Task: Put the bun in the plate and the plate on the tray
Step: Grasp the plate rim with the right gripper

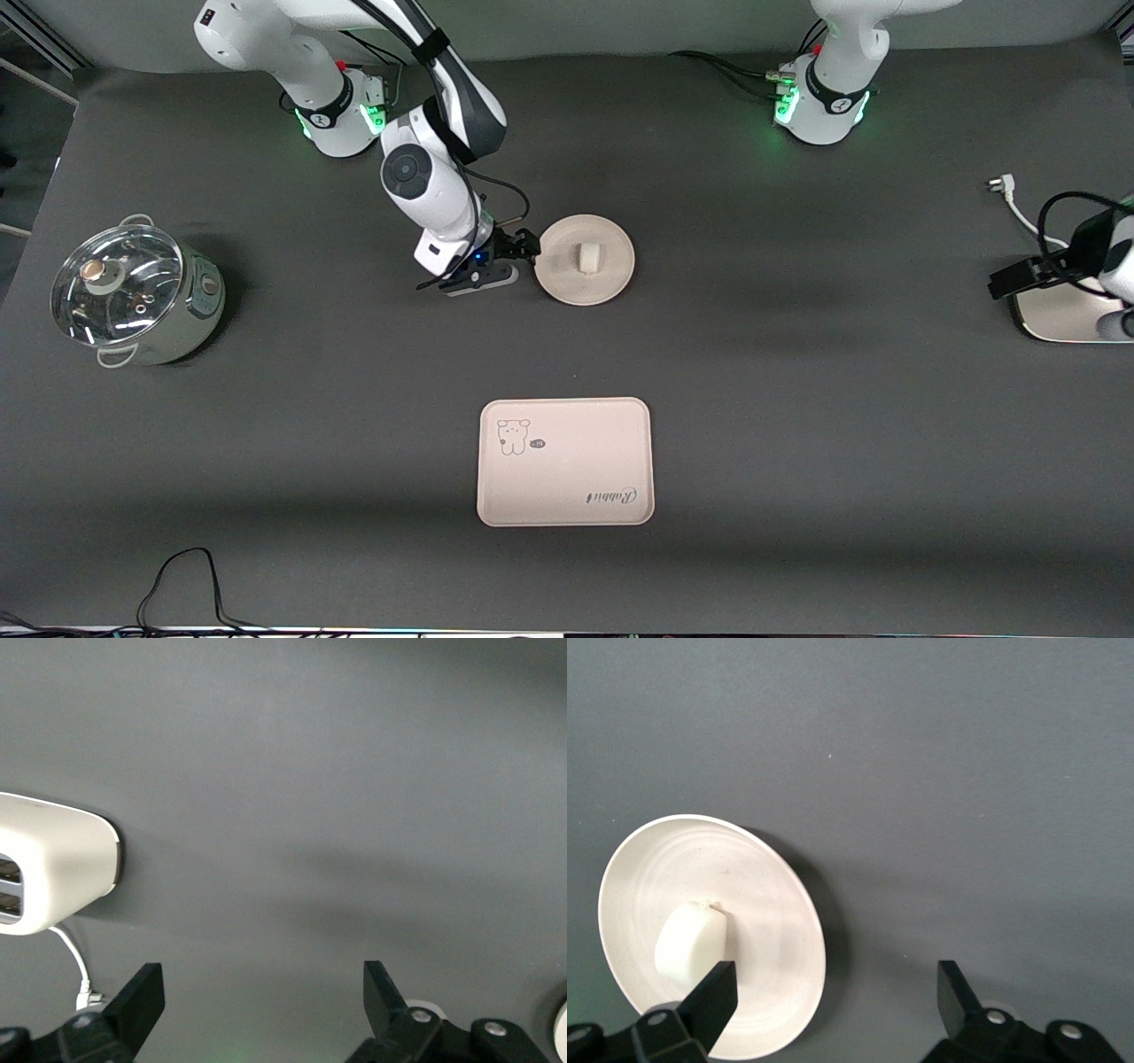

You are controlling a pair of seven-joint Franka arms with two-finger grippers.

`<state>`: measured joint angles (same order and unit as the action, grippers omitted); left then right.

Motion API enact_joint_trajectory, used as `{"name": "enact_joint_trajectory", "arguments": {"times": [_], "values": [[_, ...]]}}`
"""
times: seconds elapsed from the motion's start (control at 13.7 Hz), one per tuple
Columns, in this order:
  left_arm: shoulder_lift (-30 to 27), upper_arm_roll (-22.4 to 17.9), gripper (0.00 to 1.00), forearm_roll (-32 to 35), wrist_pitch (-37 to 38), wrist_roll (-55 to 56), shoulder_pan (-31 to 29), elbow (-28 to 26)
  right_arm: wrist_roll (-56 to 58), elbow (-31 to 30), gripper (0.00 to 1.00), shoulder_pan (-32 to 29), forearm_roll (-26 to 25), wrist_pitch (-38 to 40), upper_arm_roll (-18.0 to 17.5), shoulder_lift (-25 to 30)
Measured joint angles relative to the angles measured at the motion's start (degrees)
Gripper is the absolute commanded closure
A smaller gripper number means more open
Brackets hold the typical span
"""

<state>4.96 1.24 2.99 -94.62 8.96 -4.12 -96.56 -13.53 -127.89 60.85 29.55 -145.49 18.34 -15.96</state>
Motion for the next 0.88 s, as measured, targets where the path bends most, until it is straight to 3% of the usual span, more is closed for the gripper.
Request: {"name": "enact_joint_trajectory", "arguments": {"times": [0.44,0.73,0.88], "values": [[0.80,-2.44,0.00,-0.09,-0.61,-0.66,2.71,-1.82,-2.23,-0.34,0.02,3.26,0.83,-4.81,0.00,-4.03],[2.03,-2.47,0.00,-0.10,-0.67,-0.66,3.64,-0.93,-2.41,-0.32,0.10,6.10,4.28,-10.02,-0.01,-8.30],[2.22,-2.51,0.00,-0.10,-0.67,-0.67,3.72,-0.83,-2.57,-0.32,0.20,6.88,4.73,-11.70,-0.03,-9.41]]}}
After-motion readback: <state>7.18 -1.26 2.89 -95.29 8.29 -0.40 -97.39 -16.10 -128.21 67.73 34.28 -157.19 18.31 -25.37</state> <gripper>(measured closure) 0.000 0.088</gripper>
